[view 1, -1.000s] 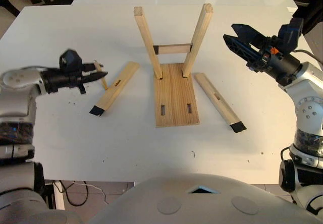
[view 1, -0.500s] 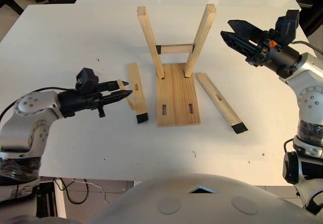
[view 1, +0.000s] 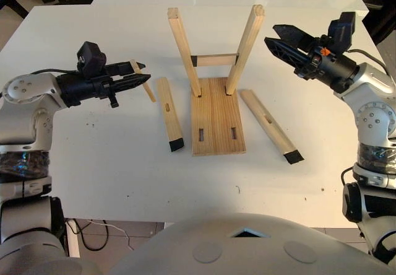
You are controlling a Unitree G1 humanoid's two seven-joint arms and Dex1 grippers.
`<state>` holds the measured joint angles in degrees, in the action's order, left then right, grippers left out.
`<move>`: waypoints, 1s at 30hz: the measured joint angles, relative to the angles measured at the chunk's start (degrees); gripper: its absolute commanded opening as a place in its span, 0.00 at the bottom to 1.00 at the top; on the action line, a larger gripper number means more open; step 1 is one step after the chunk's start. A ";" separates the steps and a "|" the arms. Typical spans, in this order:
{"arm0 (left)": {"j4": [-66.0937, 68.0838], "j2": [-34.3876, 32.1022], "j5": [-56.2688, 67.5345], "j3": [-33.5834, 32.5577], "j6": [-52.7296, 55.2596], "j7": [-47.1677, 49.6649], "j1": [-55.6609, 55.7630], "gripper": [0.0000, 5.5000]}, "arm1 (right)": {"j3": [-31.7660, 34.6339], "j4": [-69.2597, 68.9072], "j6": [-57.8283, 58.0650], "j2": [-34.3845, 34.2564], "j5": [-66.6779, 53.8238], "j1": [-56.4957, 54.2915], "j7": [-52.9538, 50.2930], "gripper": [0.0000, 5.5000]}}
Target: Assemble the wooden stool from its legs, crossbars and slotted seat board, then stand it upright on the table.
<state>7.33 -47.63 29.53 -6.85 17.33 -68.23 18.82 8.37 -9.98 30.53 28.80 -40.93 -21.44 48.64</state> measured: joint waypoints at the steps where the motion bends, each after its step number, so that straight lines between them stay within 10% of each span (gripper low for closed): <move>1: 1.38 0.60 -0.40 0.44 -0.76 -0.50 0.80 0.24 | -0.16 0.05 -0.37 -0.44 0.15 -0.05 0.00 0.41; 30: 9.18 7.91 -5.21 4.79 -7.45 -5.59 2.73 0.24 | -1.72 6.53 -2.15 -1.75 1.55 -2.59 1.76 0.41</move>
<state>16.52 -39.71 24.32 -2.06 9.88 -73.83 21.55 6.65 -3.45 28.37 27.04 -39.38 -24.03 50.40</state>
